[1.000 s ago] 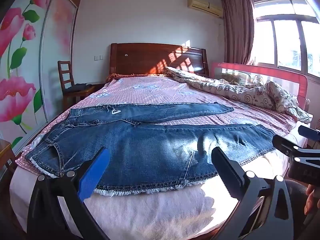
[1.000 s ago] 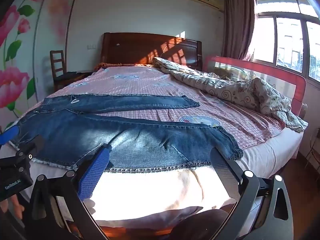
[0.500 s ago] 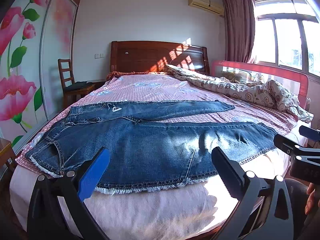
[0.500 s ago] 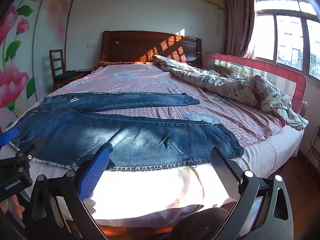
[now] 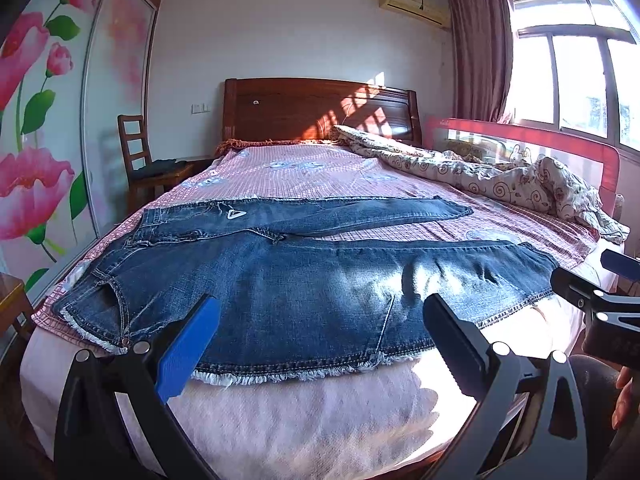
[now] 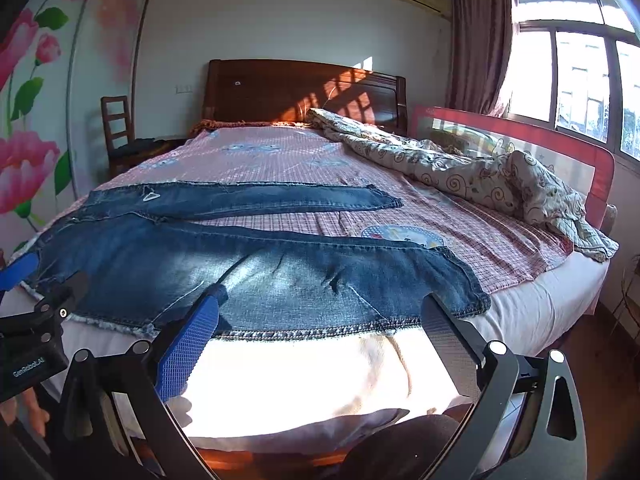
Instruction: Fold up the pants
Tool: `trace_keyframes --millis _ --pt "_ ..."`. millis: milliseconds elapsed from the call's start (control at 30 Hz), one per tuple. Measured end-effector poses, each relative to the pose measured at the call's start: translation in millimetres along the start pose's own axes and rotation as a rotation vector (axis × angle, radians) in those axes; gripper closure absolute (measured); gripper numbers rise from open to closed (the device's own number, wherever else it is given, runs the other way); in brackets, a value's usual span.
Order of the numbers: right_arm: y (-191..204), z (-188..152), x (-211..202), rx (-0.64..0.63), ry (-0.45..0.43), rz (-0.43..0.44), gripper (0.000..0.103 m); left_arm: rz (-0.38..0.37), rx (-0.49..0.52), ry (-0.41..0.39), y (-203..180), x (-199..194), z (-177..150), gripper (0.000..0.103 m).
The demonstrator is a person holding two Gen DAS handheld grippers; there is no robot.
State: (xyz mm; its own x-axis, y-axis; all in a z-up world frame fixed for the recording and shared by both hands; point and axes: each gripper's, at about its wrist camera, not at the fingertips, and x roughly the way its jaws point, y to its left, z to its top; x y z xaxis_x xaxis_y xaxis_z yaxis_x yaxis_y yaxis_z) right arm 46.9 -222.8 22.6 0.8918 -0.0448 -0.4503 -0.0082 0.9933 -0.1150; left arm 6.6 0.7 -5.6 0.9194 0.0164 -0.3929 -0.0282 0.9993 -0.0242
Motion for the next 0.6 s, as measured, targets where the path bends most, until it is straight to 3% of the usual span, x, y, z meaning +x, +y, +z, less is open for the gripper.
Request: trace_keyframes --millis 600 --pt "1.5 -2.0 2.6 0.001 0.01 0.0 0.003 0.01 0.024 -0.031 0.9 -0.8 -2.2 0.002"
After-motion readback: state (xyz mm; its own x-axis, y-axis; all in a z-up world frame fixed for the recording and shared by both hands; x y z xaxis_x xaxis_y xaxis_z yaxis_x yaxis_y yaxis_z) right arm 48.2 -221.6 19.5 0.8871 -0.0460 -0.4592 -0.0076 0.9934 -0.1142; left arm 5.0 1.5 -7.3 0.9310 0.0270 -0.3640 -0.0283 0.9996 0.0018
